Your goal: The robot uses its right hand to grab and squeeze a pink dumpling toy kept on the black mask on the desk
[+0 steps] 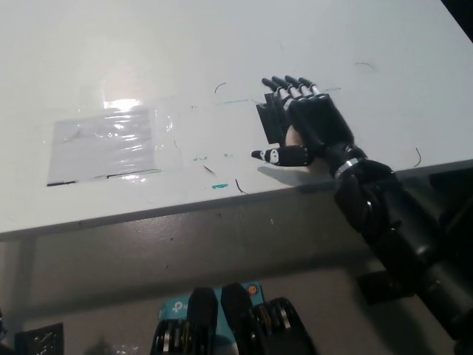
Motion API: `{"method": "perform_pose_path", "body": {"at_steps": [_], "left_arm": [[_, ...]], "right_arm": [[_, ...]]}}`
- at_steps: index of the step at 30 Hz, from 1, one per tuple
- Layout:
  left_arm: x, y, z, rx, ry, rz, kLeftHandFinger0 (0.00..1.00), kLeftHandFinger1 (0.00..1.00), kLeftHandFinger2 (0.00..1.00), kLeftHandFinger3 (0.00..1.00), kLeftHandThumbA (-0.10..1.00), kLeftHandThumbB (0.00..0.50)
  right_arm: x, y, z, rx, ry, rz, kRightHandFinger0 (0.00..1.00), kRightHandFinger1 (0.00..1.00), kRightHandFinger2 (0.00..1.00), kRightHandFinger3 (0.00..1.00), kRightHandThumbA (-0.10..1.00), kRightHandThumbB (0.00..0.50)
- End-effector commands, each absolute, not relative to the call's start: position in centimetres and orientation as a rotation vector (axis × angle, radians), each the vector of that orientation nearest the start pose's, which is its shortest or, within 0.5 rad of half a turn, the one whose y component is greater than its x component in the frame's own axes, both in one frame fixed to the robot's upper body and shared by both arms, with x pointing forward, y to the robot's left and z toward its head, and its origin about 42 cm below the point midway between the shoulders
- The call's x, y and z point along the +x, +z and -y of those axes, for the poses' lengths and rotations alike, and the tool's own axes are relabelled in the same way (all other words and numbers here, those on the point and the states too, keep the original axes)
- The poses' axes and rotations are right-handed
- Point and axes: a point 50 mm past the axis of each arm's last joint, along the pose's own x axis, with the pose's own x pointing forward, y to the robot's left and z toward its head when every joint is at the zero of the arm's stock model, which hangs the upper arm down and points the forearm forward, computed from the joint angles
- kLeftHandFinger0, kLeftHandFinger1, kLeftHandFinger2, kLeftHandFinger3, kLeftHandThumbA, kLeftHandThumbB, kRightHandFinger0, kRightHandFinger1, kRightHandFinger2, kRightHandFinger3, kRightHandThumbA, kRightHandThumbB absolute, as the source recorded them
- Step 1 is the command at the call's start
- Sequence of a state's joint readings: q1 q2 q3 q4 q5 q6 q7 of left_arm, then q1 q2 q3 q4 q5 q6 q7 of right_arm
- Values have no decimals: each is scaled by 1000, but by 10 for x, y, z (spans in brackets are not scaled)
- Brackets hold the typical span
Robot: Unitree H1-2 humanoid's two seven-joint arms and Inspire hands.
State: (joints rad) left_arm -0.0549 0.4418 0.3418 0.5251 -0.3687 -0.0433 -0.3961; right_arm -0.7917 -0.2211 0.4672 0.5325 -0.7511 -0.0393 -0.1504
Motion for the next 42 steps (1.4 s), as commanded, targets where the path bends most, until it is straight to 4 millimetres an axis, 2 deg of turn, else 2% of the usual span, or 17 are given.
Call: {"method": "perform_pose_path", "body": {"at_steps": [1,7,8,13,15,16,18,19,20,22,23,26,28,31,34,41,42], "left_arm": [[258,65,-478,-42,111,-203,0,35,149,206,1000,500],[258,64,-478,-48,110,-200,0,7,118,189,1000,500],[258,64,-477,-45,120,-210,0,1,112,179,1000,500],[257,65,-475,-59,119,-207,0,6,117,184,1000,500],[257,63,-475,-50,116,-205,0,29,124,181,1000,500],[257,63,-475,-50,115,-204,0,30,125,182,1000,500],[258,62,-476,-48,107,-201,0,11,118,186,1000,500],[258,62,-476,-49,108,-204,0,1,116,182,1000,500],[258,62,-475,-49,108,-206,0,0,114,180,1000,500],[257,62,-475,-43,113,-208,0,5,113,181,1000,500],[258,62,-475,-50,116,-206,0,1,107,182,1000,500],[258,60,-476,-50,105,-205,0,4,111,180,1000,500],[257,60,-476,-43,105,-212,0,11,125,183,1000,500],[257,59,-475,-51,110,-208,0,17,123,168,1000,500],[257,58,-475,-50,108,-210,0,8,111,170,1000,500],[260,59,-475,-55,116,-210,0,2,100,172,1000,500],[260,58,-475,-50,108,-203,0,0,92,164,1000,500]], "right_arm": [[481,266,150,-1170,202,492,1000,1000,1000,1000,1000,500],[450,268,178,-1086,162,472,1000,1000,1000,1000,975,497],[437,260,189,-1018,141,470,1000,1000,1000,1000,893,471],[415,243,208,-891,117,487,1000,1000,1000,1000,782,390],[399,230,221,-803,82,483,1000,1000,1000,1000,612,276],[398,228,222,-794,74,480,1000,1000,1000,1000,604,272],[384,208,231,-665,8,433,819,1000,1000,1000,427,207],[379,199,235,-579,-12,406,639,828,1000,1000,311,218],[377,194,237,-549,-26,384,584,766,990,1000,308,213],[370,180,243,-414,-61,322,515,627,830,1000,259,202],[367,173,246,-357,-86,286,404,505,705,942,187,187],[358,155,253,-195,-153,179,215,331,517,828,112,150],[354,147,255,-113,-181,123,124,273,456,785,86,133],[350,138,259,-39,-219,36,72,205,358,789,212,132],[352,135,261,13,-238,4,27,133,304,774,219,146],[355,121,268,153,-293,-88,0,70,254,736,306,170],[356,120,268,173,-291,-90,0,46,229,714,284,149]]}}
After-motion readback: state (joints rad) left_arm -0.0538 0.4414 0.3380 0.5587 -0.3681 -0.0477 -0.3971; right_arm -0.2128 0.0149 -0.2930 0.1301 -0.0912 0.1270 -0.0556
